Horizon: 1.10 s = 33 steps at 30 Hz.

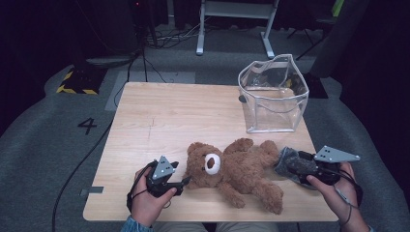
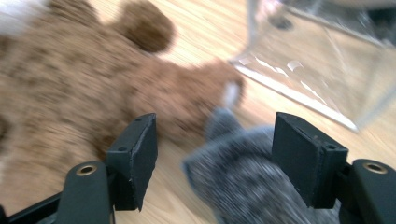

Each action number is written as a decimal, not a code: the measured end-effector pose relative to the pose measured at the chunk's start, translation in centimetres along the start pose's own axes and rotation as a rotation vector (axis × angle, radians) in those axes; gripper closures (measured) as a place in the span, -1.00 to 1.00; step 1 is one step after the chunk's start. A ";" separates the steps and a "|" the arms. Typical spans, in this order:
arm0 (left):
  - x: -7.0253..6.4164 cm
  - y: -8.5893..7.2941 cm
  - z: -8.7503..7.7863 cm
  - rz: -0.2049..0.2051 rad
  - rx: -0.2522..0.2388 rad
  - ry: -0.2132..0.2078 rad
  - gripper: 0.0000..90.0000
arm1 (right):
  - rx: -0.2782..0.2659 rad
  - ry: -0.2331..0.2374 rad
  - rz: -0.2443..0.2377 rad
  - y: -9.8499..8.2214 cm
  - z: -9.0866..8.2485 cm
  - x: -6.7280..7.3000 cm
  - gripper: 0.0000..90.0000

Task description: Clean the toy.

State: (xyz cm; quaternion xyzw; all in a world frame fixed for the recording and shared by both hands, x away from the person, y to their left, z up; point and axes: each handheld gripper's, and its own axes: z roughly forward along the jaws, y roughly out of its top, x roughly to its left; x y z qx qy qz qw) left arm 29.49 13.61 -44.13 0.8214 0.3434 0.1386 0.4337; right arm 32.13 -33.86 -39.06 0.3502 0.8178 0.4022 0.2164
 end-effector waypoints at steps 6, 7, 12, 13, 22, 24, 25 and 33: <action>-0.1 0.0 -0.2 0.009 0.002 -0.008 -0.28 | -0.016 0.088 -0.056 2.1 1.3 2.0 -0.28; -0.1 0.0 -0.3 0.006 0.001 -0.006 -0.28 | -0.015 0.099 -0.063 2.3 1.6 2.3 -0.28; -0.1 -0.3 -0.7 -0.006 -0.007 0.003 -0.28 | 0.013 0.183 -0.151 4.1 4.1 4.4 -0.32; 0.0 -0.4 -0.9 -0.006 -0.004 0.007 -0.28 | 0.021 0.195 -0.157 4.3 4.5 4.9 -0.33; 0.2 -1.4 -1.8 -0.027 0.000 0.038 -0.28 | 0.128 0.325 -0.312 6.2 10.3 8.5 -0.51; 0.3 -1.7 -2.1 -0.031 0.003 0.043 -0.28 | 0.185 0.330 -0.362 6.3 11.4 9.3 -0.61; 0.2 -1.8 -2.2 -0.036 0.003 0.047 -0.28 | 0.208 0.324 -0.391 6.2 11.9 9.6 -0.63; 0.2 -2.2 -2.8 -0.045 -0.004 0.065 -0.28 | 0.329 0.248 -0.506 6.6 13.5 10.1 0.34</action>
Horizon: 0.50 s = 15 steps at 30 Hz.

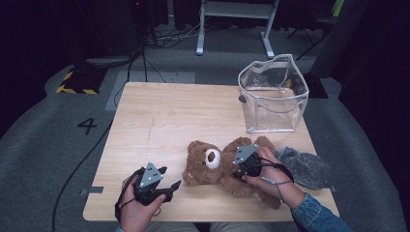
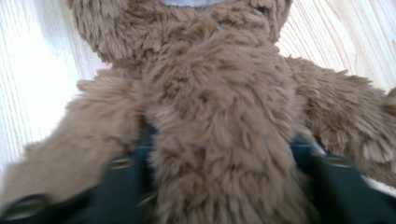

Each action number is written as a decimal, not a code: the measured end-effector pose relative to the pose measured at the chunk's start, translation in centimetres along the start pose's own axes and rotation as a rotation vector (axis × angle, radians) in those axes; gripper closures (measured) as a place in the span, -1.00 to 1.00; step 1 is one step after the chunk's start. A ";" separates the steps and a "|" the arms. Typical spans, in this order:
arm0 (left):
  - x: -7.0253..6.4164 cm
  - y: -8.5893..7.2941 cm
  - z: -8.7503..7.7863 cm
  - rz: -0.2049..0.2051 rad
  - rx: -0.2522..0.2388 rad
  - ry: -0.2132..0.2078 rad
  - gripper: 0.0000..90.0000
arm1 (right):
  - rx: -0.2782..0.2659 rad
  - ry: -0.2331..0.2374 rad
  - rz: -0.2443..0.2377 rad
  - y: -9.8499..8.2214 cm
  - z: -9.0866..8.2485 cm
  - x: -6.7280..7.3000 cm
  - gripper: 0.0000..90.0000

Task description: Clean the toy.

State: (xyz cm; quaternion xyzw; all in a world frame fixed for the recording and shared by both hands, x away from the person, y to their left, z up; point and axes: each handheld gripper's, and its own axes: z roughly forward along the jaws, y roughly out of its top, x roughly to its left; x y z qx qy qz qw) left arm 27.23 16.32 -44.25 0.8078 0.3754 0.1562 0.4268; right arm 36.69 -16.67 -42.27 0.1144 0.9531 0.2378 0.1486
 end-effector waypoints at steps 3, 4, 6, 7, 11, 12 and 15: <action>0.0 0.0 0.2 -0.009 0.003 -0.008 -0.28 | -0.051 -0.008 0.030 -0.1 -0.6 -0.1 0.54; 0.2 0.1 0.2 0.012 0.003 0.002 -0.27 | -0.079 -0.002 0.042 -0.3 -0.8 -0.1 0.56; 0.2 0.1 0.3 0.006 -0.003 -0.002 -0.27 | -0.128 -0.008 0.099 -0.6 -1.3 0.1 0.57; 0.2 0.2 0.4 0.000 -0.003 -0.008 -0.27 | -0.149 -0.008 0.097 -0.7 -1.5 -0.1 0.57; 0.2 0.5 0.7 0.007 -0.007 -0.019 -0.27 | -0.245 0.013 0.195 -1.3 -3.3 -0.3 0.55; 0.2 0.6 0.8 0.009 -0.010 -0.018 -0.27 | -0.263 0.012 0.212 -1.6 -3.8 -0.4 0.54; 0.2 0.8 1.1 0.020 -0.010 -0.023 -0.27 | -0.298 -0.012 0.250 -2.3 -5.1 -0.3 0.51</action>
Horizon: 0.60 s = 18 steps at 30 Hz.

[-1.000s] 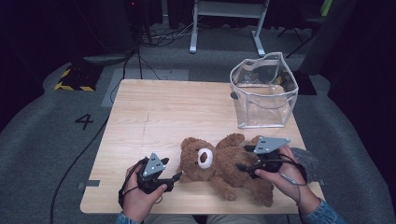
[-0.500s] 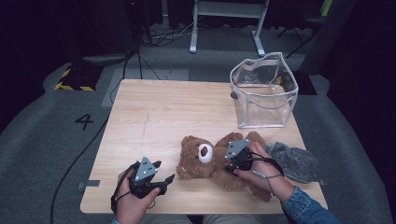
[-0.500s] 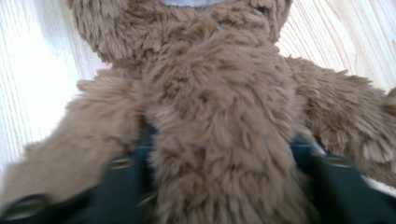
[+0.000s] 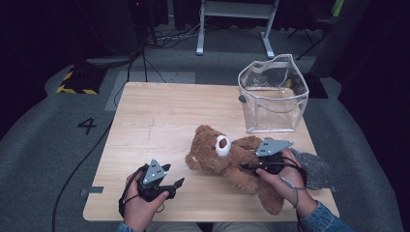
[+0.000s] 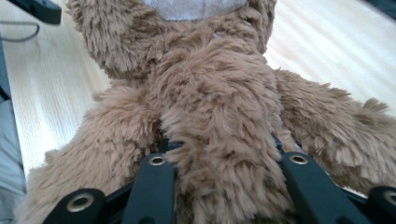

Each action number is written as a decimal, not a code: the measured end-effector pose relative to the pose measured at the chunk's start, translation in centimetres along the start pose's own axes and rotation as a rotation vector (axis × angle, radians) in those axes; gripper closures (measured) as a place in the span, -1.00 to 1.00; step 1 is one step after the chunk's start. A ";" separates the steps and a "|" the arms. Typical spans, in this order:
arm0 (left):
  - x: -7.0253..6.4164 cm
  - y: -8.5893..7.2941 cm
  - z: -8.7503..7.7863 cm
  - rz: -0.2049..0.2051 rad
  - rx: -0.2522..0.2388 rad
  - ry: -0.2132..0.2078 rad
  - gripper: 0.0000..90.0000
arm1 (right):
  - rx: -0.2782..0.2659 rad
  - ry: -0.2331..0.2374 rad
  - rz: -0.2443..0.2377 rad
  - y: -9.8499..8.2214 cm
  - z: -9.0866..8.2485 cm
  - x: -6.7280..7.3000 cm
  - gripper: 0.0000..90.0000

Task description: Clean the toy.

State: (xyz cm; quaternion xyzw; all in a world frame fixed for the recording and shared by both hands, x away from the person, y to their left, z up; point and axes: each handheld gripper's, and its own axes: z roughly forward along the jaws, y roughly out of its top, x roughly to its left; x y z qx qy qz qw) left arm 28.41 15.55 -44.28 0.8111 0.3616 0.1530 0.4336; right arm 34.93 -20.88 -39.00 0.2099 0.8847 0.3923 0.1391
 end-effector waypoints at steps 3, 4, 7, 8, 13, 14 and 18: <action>0.1 0.2 0.5 0.002 0.007 -0.019 -0.27 | -0.036 -0.025 0.028 -0.6 -1.9 -0.2 0.50; 0.2 0.3 0.7 0.003 0.004 -0.016 -0.27 | -0.048 -0.032 0.044 -0.8 -2.8 -0.3 0.50; 0.3 0.5 1.1 0.004 0.006 -0.031 -0.27 | -0.077 -0.053 0.086 -1.6 -4.8 -0.5 0.49; 0.3 0.5 1.3 0.007 0.008 -0.040 -0.27 | -0.082 -0.064 0.101 -1.8 -5.5 -0.5 0.48; 0.4 0.9 2.1 0.019 0.008 -0.057 -0.27 | -0.106 -0.125 0.175 -3.4 -8.6 -0.8 0.46; 0.4 1.0 2.2 0.021 0.012 -0.064 -0.27 | -0.113 -0.133 0.192 -3.8 -9.1 -0.9 0.46; 0.1 1.6 2.9 0.031 0.009 -0.077 -0.27 | -0.132 -0.175 0.243 -5.3 -10.9 -1.3 0.45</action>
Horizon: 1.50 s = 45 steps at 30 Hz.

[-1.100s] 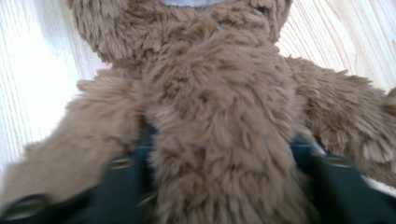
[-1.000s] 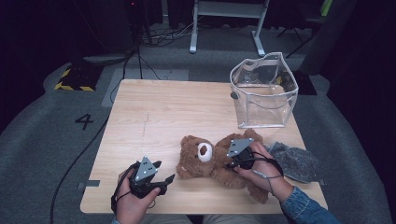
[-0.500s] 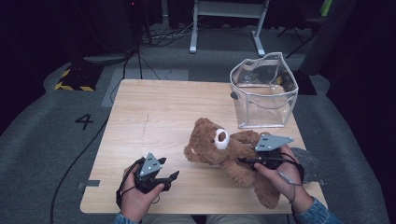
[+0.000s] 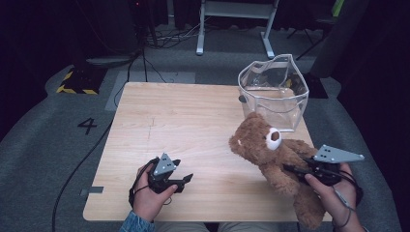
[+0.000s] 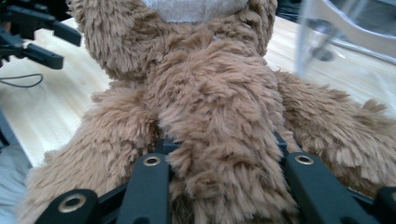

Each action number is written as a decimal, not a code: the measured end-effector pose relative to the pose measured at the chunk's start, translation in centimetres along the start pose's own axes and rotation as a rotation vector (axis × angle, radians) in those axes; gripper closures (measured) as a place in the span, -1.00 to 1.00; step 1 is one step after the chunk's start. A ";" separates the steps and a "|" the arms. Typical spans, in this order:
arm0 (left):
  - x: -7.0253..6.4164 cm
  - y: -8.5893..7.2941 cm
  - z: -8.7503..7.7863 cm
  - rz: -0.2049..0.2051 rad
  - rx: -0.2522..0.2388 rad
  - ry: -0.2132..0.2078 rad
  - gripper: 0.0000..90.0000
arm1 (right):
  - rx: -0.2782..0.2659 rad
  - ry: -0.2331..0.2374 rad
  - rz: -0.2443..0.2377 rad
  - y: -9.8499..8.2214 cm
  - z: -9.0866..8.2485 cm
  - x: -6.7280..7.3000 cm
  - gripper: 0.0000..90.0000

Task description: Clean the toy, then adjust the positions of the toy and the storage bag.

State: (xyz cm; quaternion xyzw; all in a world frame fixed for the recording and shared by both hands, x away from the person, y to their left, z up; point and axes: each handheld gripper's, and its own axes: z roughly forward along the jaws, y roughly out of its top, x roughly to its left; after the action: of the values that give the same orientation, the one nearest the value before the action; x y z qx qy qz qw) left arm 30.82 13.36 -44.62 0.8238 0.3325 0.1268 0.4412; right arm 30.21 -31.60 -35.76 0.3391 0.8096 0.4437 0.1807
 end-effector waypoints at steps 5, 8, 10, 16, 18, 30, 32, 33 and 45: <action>-0.6 0.7 0.6 0.019 -0.003 -0.013 -0.27 | 0.002 -0.064 0.049 -1.7 -1.5 -1.1 0.41; -0.8 0.8 0.9 0.031 0.004 -0.017 -0.27 | 0.028 -0.092 0.069 -2.6 -1.4 -1.6 0.38; -0.7 0.8 0.9 0.026 0.007 -0.017 -0.27 | 0.058 -0.118 0.084 -3.4 -0.6 -2.2 0.33; -0.3 0.5 0.4 0.014 0.001 -0.008 -0.27 | 0.103 -0.177 0.154 -6.1 3.2 -3.9 -0.08; -0.2 0.4 0.2 0.013 0.002 -0.003 -0.27 | 0.106 -0.192 0.154 -6.0 3.7 -3.9 -0.24; -0.2 1.0 0.2 0.011 0.003 -0.014 -0.27 | 0.022 -0.158 0.131 -4.7 3.1 -3.9 -0.43; -0.3 1.5 0.5 0.011 0.004 -0.014 -0.28 | -0.013 -0.164 0.134 -4.5 2.5 -4.0 -0.42; -0.3 2.0 0.6 0.014 0.006 -0.015 -0.28 | -0.029 -0.165 0.139 -4.4 2.1 -4.0 -0.40; -1.2 8.7 5.1 0.078 -0.025 -0.064 -0.29 | -0.108 -0.226 0.165 -4.2 -1.1 -4.4 -0.18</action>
State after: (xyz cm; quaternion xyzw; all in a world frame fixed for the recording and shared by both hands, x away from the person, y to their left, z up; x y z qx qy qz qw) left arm 36.27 5.91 -40.46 0.8342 0.2843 0.1216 0.4567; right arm 31.05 -36.95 -38.72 0.4419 0.7284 0.4590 0.2518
